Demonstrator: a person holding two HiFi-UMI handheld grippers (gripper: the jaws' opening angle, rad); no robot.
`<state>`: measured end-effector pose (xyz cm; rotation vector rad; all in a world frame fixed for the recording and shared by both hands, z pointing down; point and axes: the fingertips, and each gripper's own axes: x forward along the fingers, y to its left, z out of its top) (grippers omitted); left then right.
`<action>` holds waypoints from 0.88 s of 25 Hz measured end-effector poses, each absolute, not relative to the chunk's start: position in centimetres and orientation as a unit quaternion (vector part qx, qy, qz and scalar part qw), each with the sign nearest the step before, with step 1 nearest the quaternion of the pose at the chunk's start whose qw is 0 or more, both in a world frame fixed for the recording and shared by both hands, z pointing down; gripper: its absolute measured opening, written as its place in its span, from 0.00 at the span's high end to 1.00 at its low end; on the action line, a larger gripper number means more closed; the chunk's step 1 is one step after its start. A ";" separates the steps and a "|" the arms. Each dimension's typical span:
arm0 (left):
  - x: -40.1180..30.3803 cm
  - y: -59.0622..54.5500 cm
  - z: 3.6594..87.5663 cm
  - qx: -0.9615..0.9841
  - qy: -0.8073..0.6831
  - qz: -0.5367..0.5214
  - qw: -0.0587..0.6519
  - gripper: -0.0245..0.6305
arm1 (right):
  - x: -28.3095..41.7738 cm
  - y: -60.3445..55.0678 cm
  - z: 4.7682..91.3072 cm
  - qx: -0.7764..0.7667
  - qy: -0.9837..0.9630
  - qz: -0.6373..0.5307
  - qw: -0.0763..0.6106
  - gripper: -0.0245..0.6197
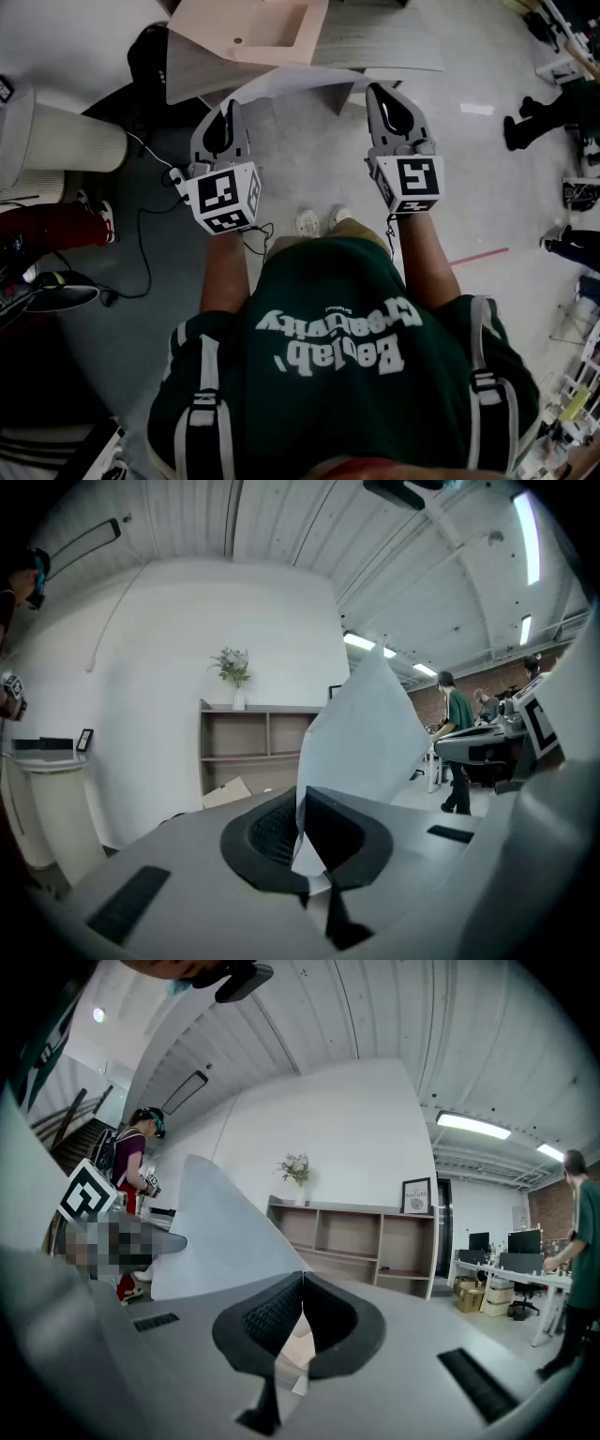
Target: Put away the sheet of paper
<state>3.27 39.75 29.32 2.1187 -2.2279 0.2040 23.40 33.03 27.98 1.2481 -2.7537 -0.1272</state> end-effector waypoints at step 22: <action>2.3 39.3 28.8 0.694 -0.716 0.071 0.027 0.93 | 21.7 33.2 28.4 0.386 -0.920 -0.042 0.051 0.91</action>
